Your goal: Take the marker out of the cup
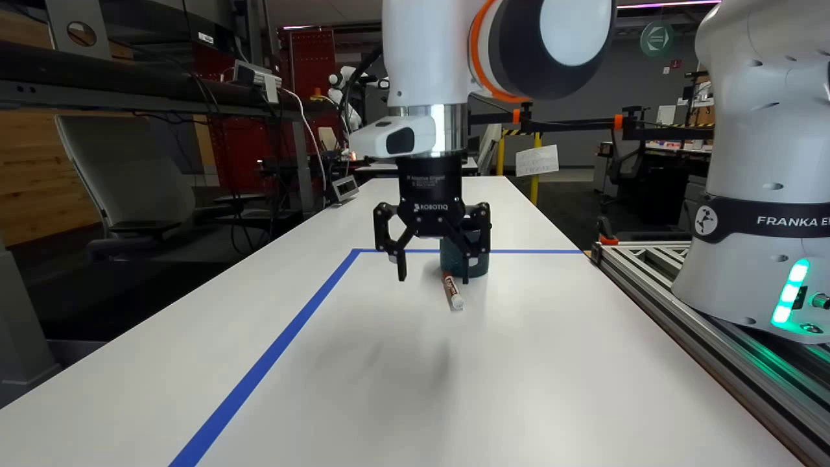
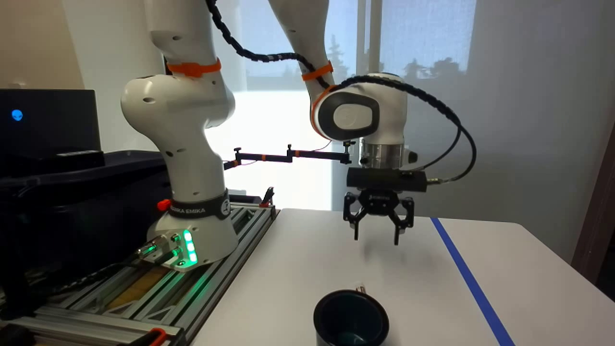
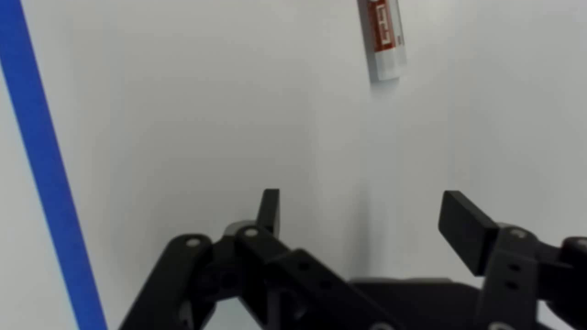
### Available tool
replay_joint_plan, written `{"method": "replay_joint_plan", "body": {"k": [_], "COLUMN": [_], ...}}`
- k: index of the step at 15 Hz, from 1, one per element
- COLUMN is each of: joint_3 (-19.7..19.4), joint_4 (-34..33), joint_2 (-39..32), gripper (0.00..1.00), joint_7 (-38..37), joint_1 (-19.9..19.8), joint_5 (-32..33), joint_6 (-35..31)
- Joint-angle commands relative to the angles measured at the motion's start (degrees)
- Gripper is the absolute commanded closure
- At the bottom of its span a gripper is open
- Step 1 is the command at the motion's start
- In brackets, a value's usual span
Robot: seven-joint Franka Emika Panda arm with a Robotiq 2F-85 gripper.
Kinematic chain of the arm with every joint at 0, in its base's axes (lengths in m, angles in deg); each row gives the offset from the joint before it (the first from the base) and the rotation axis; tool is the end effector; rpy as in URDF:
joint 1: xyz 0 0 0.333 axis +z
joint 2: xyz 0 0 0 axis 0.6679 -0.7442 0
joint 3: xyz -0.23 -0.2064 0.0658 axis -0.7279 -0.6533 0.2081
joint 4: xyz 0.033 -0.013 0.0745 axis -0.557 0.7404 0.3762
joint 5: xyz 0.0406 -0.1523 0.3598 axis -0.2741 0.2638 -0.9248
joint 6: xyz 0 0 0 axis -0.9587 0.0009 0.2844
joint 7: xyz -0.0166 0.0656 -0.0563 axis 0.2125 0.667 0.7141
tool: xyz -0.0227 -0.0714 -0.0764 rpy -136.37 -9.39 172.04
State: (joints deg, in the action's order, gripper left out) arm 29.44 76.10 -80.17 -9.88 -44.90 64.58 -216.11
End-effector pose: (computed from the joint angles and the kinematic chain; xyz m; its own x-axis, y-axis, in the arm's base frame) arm 0.3960 0.0379 0.2105 0.0536 0.9951 -0.0829 0.9984 -0.0518 0.0246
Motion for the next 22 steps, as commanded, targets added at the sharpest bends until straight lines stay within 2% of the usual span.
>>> {"method": "replay_joint_plan", "body": {"k": [1, 3, 7, 8, 10, 22], "joint_3": [-1.87, -2.0, -1.44, -3.5, -3.45, -3.45], "joint_4": [0.73, 0.25, -1.99, -1.8, -2.19, -2.19], "joint_2": [12.05, 15.71, 20.39, 17.18, 18.81, 19.09], "gripper": [0.0, 0.0, 0.0, 0.0, 0.0, 0.0], "joint_7": [-9.76, -16.76, -28.32, -23.75, -26.61, -27.59], "joint_1": [2.25, 1.91, 2.49, 3.33, 3.82, 3.95], "joint_5": [0.77, 3.32, 4.73, 4.58, 4.67, 4.68], "joint_6": [8.49, 11.95, 26.53, 20.95, 24.71, 25.52]}}
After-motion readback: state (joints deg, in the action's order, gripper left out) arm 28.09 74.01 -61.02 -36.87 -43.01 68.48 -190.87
